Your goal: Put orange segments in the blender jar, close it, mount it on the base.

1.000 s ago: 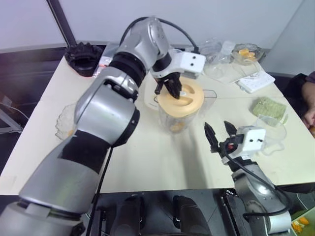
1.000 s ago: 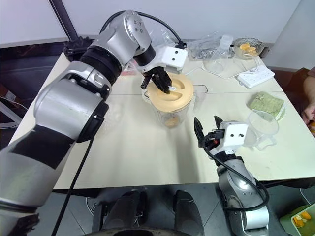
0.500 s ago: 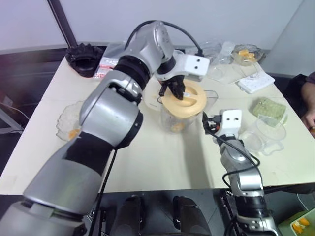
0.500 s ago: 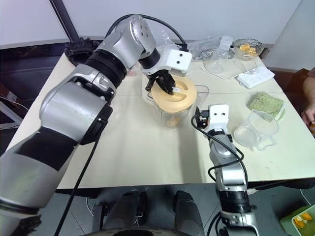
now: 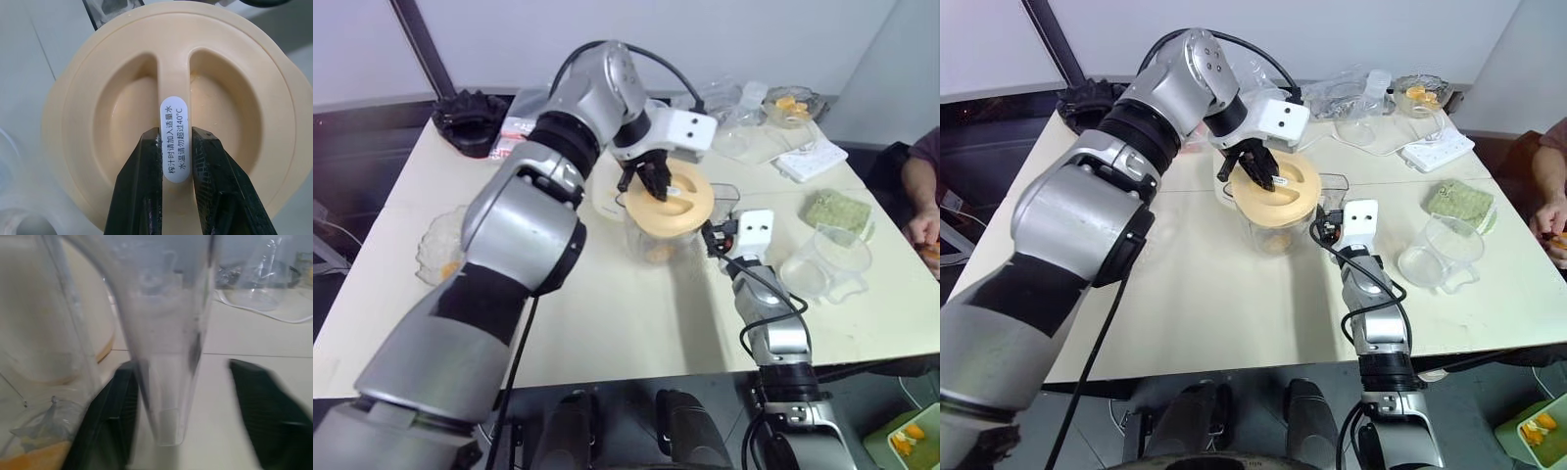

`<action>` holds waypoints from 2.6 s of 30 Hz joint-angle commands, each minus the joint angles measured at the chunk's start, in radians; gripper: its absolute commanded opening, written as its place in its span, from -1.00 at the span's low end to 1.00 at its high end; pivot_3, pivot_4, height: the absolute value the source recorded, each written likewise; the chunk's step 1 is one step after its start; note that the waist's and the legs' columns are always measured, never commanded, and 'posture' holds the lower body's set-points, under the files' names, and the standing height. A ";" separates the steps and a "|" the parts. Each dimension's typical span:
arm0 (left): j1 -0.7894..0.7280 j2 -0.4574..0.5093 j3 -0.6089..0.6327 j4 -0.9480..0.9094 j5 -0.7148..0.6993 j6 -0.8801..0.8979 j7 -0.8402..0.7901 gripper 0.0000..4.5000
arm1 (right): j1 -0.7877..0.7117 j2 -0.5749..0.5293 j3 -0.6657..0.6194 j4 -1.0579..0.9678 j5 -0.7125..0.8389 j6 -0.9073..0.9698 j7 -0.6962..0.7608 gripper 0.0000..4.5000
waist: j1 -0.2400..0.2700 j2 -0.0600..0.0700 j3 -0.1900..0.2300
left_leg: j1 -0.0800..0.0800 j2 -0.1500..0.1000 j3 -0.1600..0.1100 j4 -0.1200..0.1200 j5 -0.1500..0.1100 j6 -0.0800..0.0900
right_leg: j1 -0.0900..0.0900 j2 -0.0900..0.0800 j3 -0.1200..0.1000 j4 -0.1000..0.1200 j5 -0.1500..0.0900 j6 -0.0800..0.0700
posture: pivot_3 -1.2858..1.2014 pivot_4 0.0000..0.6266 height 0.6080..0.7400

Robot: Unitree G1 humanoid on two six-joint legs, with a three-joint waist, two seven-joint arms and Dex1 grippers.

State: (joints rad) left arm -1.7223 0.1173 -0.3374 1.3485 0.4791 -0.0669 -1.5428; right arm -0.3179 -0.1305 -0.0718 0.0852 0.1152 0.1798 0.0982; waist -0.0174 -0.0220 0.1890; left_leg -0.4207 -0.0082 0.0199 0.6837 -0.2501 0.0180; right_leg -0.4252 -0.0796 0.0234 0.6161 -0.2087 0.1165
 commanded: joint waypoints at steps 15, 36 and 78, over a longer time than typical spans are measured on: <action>0.121 -0.001 0.023 0.032 -0.032 0.033 -0.024 -0.77 | 0.020 0.066 0.028 -0.149 -0.026 0.044 -0.062 -0.64 | -0.002 0.001 -0.002 | 0.002 0.001 0.000 -0.001 0.000 0.000 | 0.000 0.000 0.001 0.001 0.000 0.000 | 0.03 -0.52 1.00; 0.226 -0.032 0.059 0.012 -0.096 0.251 0.184 -0.77 | -0.025 0.062 0.026 -0.088 -0.023 0.038 -0.043 -0.64 | 0.002 0.002 -0.015 | 0.015 0.001 -0.003 -0.002 -0.001 0.000 | 0.016 -0.001 0.000 -0.004 -0.003 0.002 | 0.03 -0.52 1.00; 0.151 0.001 0.151 -0.017 -0.198 0.224 0.259 0.14 | -0.079 -0.020 -0.007 0.085 -0.034 -0.027 0.056 -0.64 | -0.003 0.003 -0.020 | 0.010 0.001 0.002 -0.022 -0.001 0.001 | 0.006 -0.002 -0.002 -0.017 0.001 0.005 | 0.03 -0.52 1.00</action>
State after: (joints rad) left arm -1.5757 0.1117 -0.1643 1.3145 0.2618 0.1650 -1.2792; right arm -0.3704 -0.1398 -0.0867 0.1812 0.0921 0.1798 0.1512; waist -0.0204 -0.0189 0.1694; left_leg -0.4108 -0.0071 0.0217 0.6618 -0.2514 0.0193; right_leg -0.4189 -0.0813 0.0214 0.5994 -0.2081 0.1209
